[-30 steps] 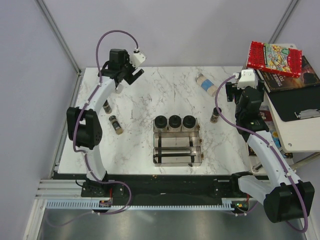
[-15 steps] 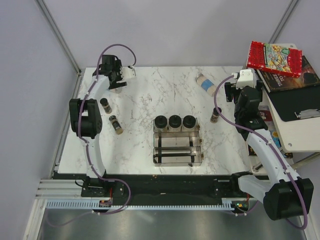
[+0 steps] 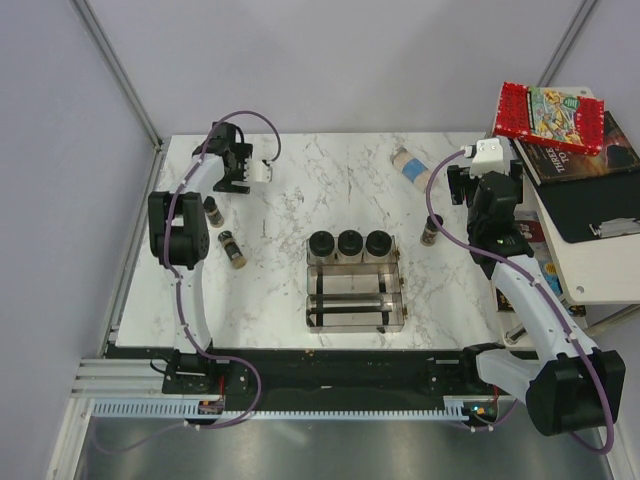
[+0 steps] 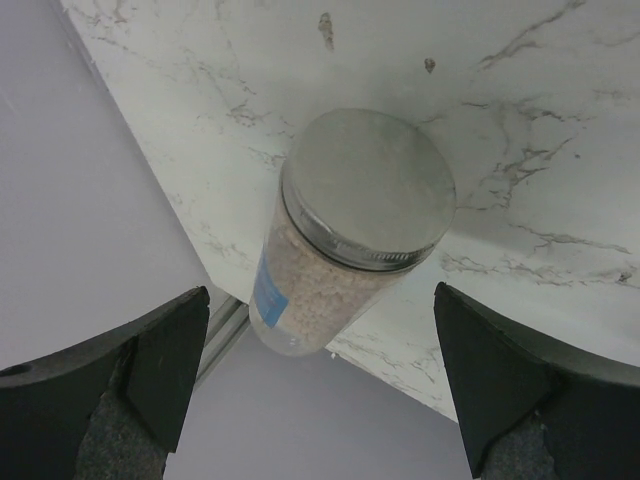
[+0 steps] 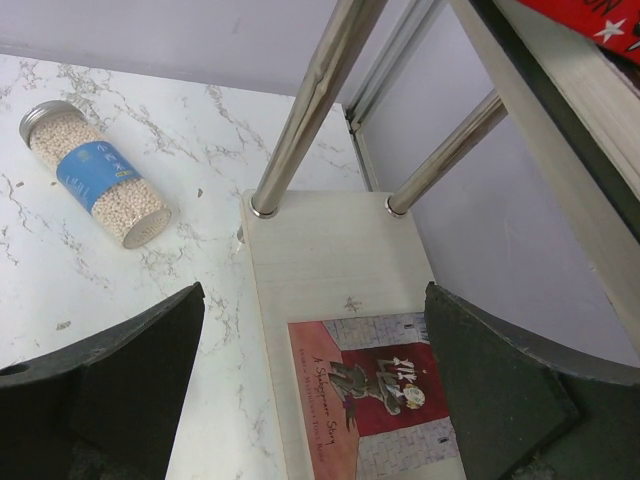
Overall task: Organize the condiment bottles
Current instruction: Pick up the bottle from the center of the board, then place the bottle at the center of the board.
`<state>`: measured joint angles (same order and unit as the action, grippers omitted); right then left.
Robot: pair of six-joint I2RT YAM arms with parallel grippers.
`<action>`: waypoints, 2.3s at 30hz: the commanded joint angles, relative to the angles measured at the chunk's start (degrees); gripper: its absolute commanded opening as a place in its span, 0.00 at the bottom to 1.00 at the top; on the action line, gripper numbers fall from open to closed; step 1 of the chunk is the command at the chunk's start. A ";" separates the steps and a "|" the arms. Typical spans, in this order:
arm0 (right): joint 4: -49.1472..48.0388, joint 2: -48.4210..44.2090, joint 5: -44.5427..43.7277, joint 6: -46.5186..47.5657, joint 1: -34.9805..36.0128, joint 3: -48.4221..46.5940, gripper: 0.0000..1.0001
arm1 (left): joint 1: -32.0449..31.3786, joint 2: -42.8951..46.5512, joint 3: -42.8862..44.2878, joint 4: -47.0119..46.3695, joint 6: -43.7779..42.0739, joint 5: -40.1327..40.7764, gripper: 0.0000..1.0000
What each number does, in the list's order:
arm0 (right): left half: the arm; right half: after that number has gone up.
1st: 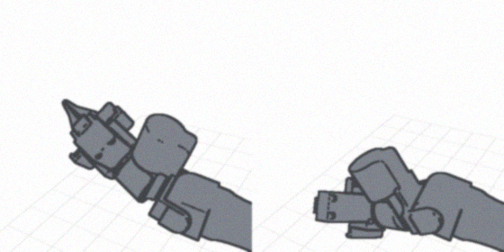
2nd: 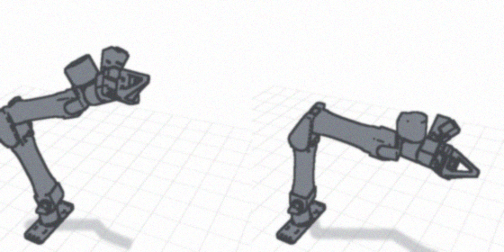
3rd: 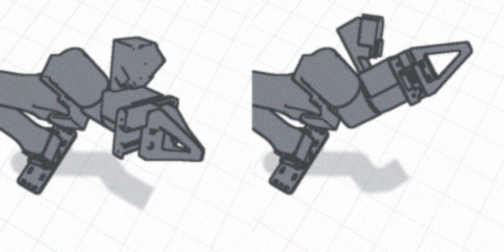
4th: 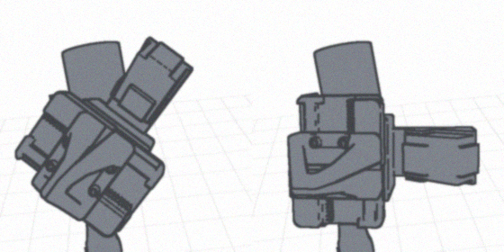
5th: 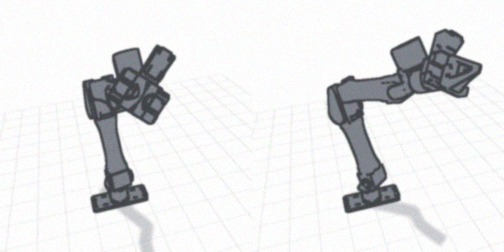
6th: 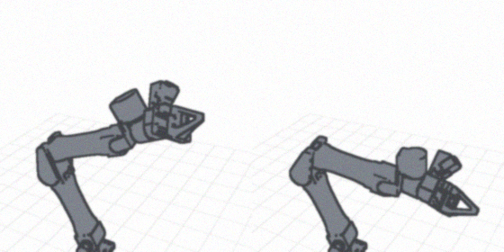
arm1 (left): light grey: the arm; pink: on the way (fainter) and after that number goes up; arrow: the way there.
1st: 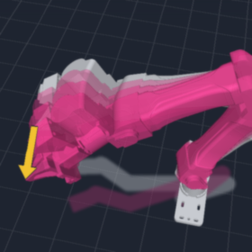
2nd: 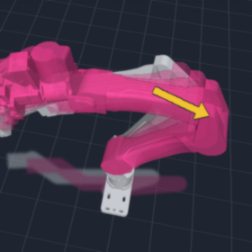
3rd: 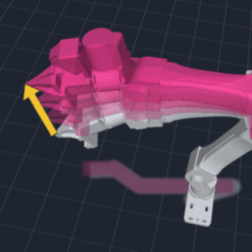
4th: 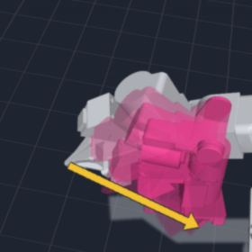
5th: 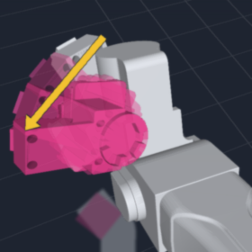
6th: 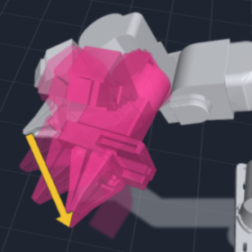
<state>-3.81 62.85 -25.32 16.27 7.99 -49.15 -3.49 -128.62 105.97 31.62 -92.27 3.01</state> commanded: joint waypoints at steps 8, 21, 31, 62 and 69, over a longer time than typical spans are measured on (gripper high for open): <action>-0.67 0.61 0.80 0.08 -0.34 -0.25 0.98 | 0.50 -9.36 10.47 7.58 -9.42 1.65 0.99; -0.14 1.13 1.94 -0.28 -0.34 -0.42 0.98 | 0.24 -10.43 11.10 11.45 -7.40 -2.74 0.30; -0.14 1.13 1.59 -0.28 -0.34 -0.60 0.98 | -2.92 -5.52 8.99 11.36 3.40 -12.48 0.02; 0.74 -0.71 2.91 -0.89 -0.34 -0.78 0.98 | -4.78 17.52 -12.09 -26.94 77.58 -53.45 0.02; 0.74 -0.80 2.73 -0.89 -0.34 -0.78 0.98 | -3.99 17.08 -18.69 -35.12 81.19 -52.67 0.02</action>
<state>-2.33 63.35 -22.85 16.21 7.94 -49.15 -7.73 -112.88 88.90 8.01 -16.80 -46.98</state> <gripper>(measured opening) 0.982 0.630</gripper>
